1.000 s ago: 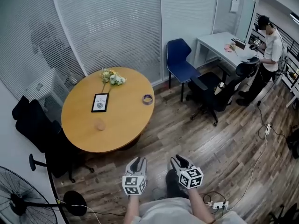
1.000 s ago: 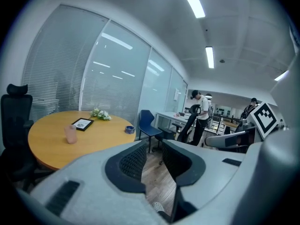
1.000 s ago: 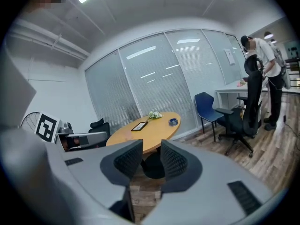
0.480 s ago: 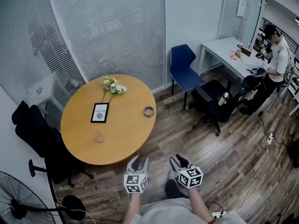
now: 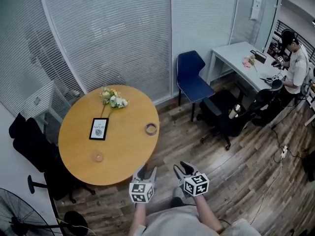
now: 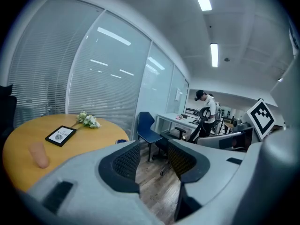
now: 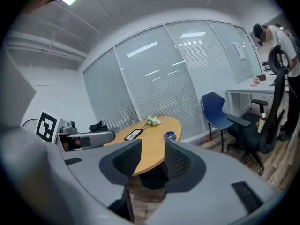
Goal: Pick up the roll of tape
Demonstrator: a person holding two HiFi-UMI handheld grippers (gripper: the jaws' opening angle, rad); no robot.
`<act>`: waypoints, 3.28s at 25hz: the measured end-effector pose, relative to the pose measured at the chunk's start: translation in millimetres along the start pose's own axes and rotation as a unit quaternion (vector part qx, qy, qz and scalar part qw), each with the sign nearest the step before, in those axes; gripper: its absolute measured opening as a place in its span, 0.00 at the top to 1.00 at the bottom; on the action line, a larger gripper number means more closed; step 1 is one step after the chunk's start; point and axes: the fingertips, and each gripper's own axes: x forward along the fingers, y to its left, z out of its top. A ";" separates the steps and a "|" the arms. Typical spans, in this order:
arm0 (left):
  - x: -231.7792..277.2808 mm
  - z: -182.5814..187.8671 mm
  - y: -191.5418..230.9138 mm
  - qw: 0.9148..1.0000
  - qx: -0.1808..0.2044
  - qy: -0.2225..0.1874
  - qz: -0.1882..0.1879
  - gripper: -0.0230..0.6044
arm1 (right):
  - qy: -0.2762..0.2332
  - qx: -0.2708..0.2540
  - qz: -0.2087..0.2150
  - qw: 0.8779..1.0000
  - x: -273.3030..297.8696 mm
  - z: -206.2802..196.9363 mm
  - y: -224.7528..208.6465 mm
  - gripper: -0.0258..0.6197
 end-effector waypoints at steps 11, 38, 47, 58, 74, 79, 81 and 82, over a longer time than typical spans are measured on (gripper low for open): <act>88.1 33.4 -20.7 1.000 0.028 -0.004 0.008 0.69 | 0.003 0.003 0.035 0.999 39.5 33.9 -64.9 0.75; 152.4 36.6 -12.6 0.999 0.028 0.021 -0.008 0.69 | 0.043 0.018 0.019 0.999 63.0 29.7 -100.5 0.75; 168.3 51.4 36.7 0.999 0.024 0.024 -0.015 0.69 | 0.058 0.009 0.016 0.998 107.8 35.4 -76.6 0.75; 206.0 74.1 96.8 0.998 0.021 0.026 -0.048 0.69 | 0.054 0.014 -0.018 0.998 165.6 56.9 -65.3 0.75; 266.7 77.2 144.4 0.988 0.038 0.072 -0.130 0.69 | 0.050 0.034 -0.085 0.995 203.8 68.8 -70.2 0.75; 279.4 79.6 152.4 0.984 0.048 0.081 -0.152 0.69 | 0.058 0.044 -0.104 0.992 211.1 63.7 -74.0 0.75; 282.4 81.9 155.0 0.982 0.053 0.081 -0.160 0.69 | 0.061 0.047 -0.111 0.991 212.3 61.5 -75.8 0.75; 284.5 82.3 156.7 0.982 0.056 0.081 -0.163 0.69 | 0.062 0.049 -0.114 0.990 212.8 60.9 -76.8 0.75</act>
